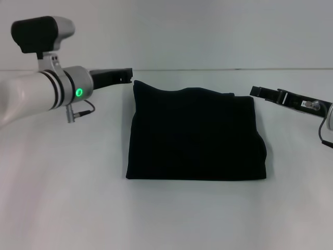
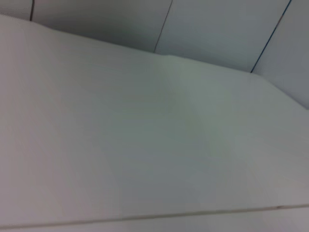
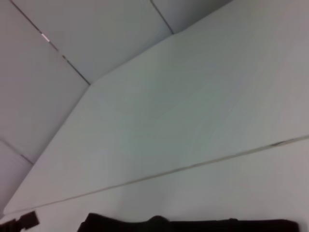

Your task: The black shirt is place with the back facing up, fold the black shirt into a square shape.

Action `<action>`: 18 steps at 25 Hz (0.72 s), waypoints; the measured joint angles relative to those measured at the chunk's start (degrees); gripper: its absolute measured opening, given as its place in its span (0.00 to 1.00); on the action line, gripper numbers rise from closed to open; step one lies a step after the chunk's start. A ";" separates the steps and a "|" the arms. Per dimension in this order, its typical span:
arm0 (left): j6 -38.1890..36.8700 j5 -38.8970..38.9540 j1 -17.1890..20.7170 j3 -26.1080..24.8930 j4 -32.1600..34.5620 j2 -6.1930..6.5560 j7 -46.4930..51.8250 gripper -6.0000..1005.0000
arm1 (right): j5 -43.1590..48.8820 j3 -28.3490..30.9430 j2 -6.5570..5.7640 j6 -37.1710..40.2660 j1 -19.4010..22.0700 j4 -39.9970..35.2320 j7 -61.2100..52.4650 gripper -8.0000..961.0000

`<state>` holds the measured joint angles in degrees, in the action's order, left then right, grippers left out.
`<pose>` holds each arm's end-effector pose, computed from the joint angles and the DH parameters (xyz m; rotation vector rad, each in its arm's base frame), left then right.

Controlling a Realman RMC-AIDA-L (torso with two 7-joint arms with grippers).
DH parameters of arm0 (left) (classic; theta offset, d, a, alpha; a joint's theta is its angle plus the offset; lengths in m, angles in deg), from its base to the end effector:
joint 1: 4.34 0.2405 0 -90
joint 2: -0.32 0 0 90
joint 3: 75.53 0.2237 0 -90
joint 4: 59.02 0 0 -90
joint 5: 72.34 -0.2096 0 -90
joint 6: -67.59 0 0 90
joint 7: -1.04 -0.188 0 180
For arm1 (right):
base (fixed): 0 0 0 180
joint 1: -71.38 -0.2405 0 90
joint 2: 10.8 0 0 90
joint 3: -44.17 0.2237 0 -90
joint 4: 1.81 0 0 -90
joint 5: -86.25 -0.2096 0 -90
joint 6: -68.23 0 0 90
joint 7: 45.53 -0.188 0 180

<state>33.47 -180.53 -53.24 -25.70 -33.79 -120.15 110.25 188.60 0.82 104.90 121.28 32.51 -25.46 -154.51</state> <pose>-0.2023 0.4765 -0.0436 -2.0467 -1.1540 -0.5198 0.2538 0.4298 -0.0155 -2.0262 1.4141 0.7320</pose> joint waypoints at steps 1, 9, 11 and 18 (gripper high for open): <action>-0.39 0.00 0.25 0.00 0.48 0.15 0.06 0.05 | 0.00 0.00 0.00 0.00 0.00 0.00 0.00 0.67; -12.36 -0.01 7.22 -2.44 11.65 2.53 5.77 0.14 | 0.10 0.29 -2.21 10.22 1.58 -4.96 2.62 0.66; -21.86 0.00 9.10 -5.02 15.08 2.51 5.15 0.18 | 0.10 0.29 -2.30 14.09 2.34 -6.98 5.10 0.66; -49.16 0.08 10.22 -8.52 17.80 2.42 -3.58 0.36 | 1.88 -0.22 -2.23 20.68 2.77 -11.23 10.20 0.65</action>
<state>-15.69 -180.45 -43.02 -34.22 -15.98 -117.73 106.67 190.47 0.60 102.67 141.96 35.28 -36.69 -144.30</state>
